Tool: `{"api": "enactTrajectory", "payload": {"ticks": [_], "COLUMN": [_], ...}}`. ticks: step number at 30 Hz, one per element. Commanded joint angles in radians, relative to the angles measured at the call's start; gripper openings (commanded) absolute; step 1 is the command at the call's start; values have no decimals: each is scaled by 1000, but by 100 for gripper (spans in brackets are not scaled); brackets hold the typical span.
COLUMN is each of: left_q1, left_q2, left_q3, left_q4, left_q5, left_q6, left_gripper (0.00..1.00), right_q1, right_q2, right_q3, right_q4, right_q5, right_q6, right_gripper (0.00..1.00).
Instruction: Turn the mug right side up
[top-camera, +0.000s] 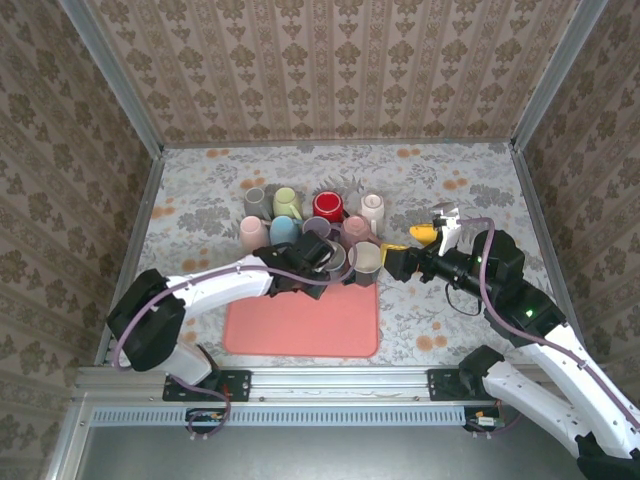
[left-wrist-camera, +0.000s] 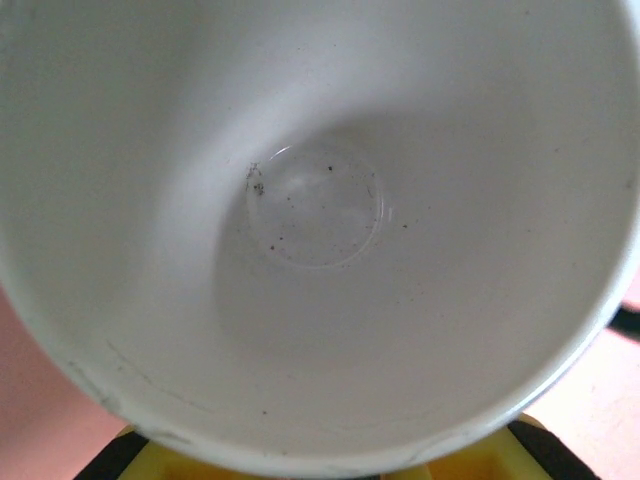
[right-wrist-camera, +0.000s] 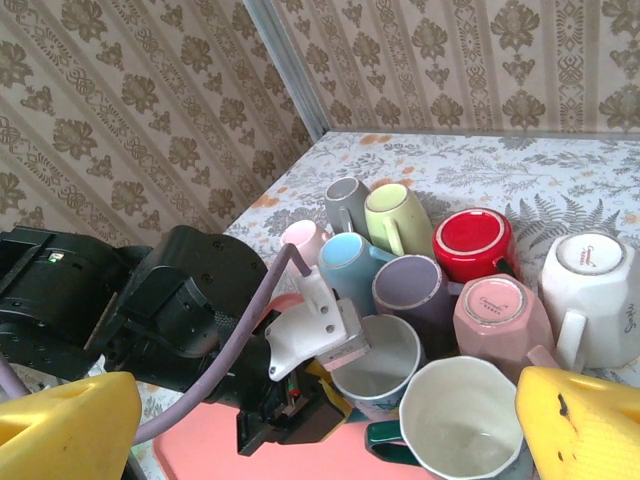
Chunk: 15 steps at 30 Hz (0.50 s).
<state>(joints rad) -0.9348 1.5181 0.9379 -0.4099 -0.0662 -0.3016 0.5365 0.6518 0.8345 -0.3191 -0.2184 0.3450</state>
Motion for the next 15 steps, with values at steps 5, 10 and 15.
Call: {"api": "enactTrajectory", "payload": {"ticks": [5,10,15], "left_q1": [-1,-3,-3], "left_q2": [20,-2,-41], "left_q3": [43,-3,-33], "left_q4": [48,53,51], "left_q5": [44,32,10], "left_q6": [-9,-28,-35], "left_gripper": [31,51,58], "right_q1": [-5,-4,-4], "right_q2": [-1,2,11], "right_q3": [24,30,36], "right_q4": [-5,-13,-17], "right_q5": [8,5,3], "right_q6": [-20,-35,-41], "right_gripper": [97,98,98]}}
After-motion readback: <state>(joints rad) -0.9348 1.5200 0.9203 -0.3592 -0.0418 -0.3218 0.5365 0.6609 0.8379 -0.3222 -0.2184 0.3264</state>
